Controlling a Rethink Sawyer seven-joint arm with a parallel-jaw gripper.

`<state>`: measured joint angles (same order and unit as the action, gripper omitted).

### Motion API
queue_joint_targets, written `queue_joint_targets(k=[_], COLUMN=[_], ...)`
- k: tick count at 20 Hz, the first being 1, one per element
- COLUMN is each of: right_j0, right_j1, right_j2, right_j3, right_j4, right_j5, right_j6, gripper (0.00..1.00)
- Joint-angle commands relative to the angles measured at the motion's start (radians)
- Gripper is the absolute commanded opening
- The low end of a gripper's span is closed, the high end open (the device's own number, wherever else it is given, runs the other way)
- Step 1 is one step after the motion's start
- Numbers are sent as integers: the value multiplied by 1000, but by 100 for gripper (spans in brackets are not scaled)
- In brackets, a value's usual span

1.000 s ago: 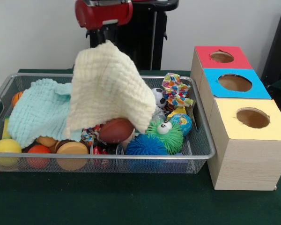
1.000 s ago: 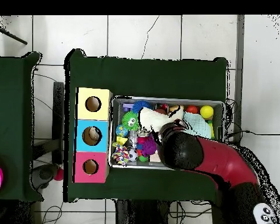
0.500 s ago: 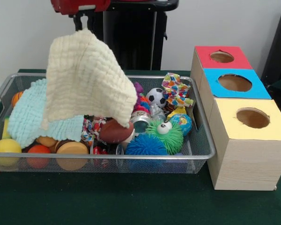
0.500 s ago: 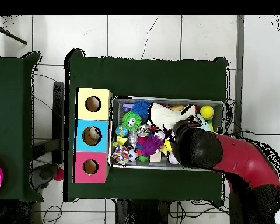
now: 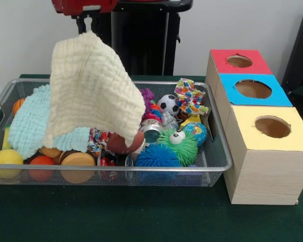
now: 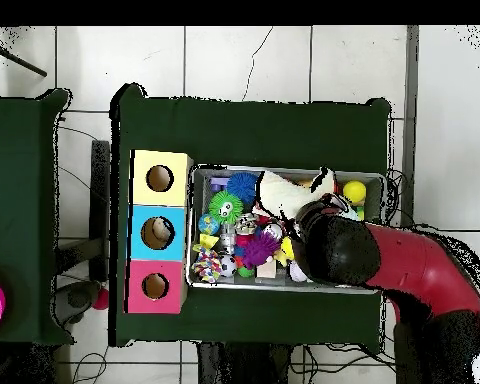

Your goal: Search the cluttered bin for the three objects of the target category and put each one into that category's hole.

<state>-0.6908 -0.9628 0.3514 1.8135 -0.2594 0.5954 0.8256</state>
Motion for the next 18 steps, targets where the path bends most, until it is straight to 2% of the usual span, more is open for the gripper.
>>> queue_joint_targets(k=[1,6,10,18], right_j0=[26,30,-9,-88], right_j1=[42,59,81,99], right_j2=[23,6,13,49], right_j3=[-17,-5,10,-54], right_j4=[-36,-59,-96,-136], right_j5=[159,180,180,250], right_j6=[30,28,-36,-142], gripper=[0,0,0,0])
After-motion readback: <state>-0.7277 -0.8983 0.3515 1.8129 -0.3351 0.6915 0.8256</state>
